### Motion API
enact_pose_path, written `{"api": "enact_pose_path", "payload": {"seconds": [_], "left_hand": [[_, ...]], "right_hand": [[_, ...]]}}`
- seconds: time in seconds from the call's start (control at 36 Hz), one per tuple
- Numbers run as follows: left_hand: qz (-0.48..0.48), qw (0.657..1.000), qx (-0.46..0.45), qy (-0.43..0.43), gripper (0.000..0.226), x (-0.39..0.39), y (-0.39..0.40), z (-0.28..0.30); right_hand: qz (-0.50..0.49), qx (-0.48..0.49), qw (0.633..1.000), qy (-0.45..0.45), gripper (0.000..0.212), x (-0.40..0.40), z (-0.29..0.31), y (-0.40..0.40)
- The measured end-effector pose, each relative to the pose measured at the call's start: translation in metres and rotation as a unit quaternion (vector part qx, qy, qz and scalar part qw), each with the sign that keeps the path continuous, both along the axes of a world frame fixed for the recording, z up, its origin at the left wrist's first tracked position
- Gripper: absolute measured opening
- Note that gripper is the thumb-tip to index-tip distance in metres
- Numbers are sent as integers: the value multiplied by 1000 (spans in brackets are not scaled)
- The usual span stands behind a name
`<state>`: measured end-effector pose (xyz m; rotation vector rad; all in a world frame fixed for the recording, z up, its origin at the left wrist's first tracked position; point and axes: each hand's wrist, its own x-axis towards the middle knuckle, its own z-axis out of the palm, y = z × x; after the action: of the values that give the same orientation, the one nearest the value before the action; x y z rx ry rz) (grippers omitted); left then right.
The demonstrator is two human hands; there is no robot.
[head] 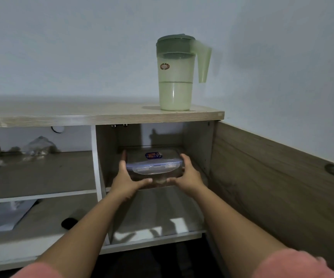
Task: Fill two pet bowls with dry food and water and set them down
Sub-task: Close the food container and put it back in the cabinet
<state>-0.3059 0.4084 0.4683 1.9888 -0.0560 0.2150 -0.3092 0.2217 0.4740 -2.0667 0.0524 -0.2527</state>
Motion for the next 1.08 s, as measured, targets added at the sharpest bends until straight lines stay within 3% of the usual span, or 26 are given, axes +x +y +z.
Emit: {"api": "enact_pose_path", "payload": {"seconds": [0.14,0.39,0.83,1.0,1.08], "left_hand": [[19,996,89,-6,116,-2,-1,-8],[52,992,117,-2,112,16,1,-10],[82,982,165,-27,118,30,10,-21],[81,989,118,25,123,27,16,-25],[77,989,120,45,115,19,16,-22]], "right_hand": [[-32,-110,993,-2,98,5,-5,2],[-66,-184,981,-7,90,16,-10,2],[-77,-201,977,1,89,29,-9,2],[-64,-139,988,-3,110,24,-15,0],[-62,-124,990,24,113,15,-12,2]]}}
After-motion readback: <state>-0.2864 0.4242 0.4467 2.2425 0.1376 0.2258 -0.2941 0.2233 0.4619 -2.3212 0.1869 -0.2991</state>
